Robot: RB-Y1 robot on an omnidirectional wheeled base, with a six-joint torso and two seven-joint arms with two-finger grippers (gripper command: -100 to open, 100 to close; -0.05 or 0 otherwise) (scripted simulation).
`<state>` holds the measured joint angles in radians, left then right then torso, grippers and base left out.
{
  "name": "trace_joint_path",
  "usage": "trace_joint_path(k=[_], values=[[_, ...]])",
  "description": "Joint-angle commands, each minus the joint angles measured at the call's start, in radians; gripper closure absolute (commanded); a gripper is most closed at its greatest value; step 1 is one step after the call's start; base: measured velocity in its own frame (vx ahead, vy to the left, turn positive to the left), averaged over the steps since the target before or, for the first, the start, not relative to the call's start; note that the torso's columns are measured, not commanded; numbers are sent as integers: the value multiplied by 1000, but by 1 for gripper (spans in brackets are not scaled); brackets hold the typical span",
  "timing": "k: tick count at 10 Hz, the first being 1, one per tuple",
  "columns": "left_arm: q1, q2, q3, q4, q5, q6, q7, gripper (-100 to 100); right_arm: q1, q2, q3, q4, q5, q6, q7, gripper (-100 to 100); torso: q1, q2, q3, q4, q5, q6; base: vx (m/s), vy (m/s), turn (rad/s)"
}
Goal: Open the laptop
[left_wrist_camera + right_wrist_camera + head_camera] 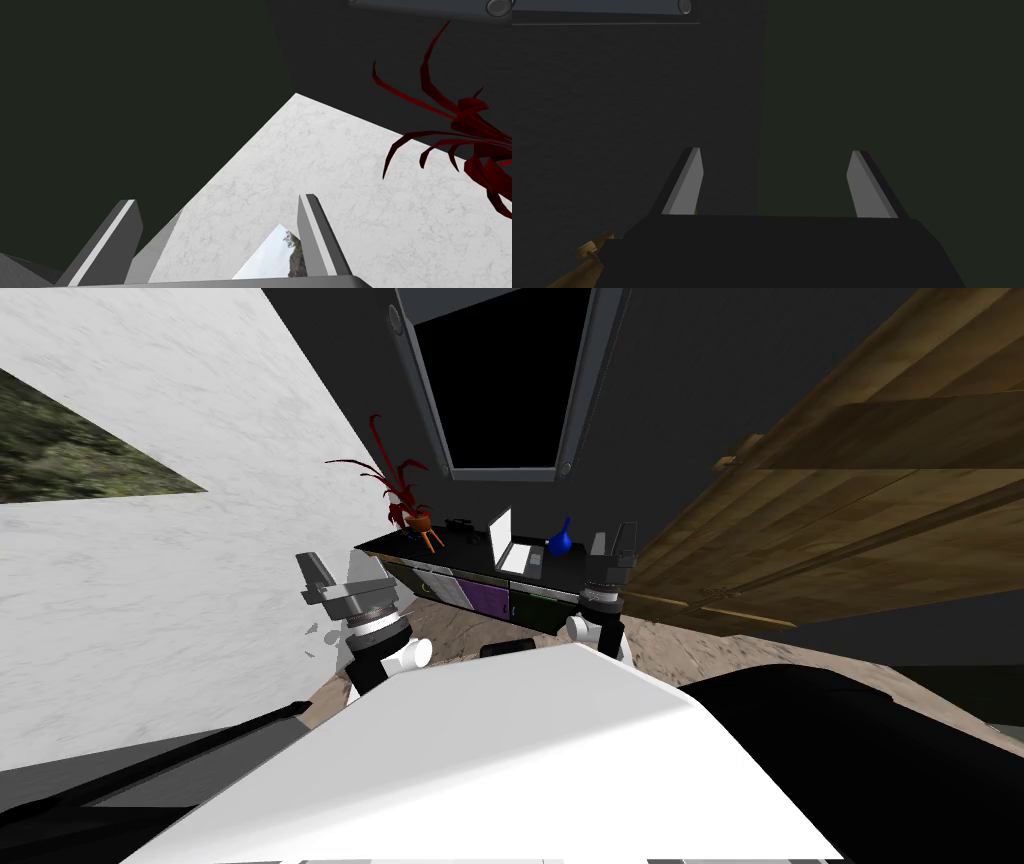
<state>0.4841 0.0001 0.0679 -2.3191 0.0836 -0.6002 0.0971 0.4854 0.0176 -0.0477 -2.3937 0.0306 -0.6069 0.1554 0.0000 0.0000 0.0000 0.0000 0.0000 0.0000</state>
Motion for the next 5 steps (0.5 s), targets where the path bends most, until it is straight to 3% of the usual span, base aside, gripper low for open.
trace_joint_path(k=[1,5], values=[[0,0,0,0,0,0,0,0,0,0,0,0,0,0,0,0,0,41,-82,41,0,0,0,0,0],[0,0,0,0,0,0,0,0,0,0,0,0,0,0,0,0,0,322,-644,322,0,0,0,0,0]])
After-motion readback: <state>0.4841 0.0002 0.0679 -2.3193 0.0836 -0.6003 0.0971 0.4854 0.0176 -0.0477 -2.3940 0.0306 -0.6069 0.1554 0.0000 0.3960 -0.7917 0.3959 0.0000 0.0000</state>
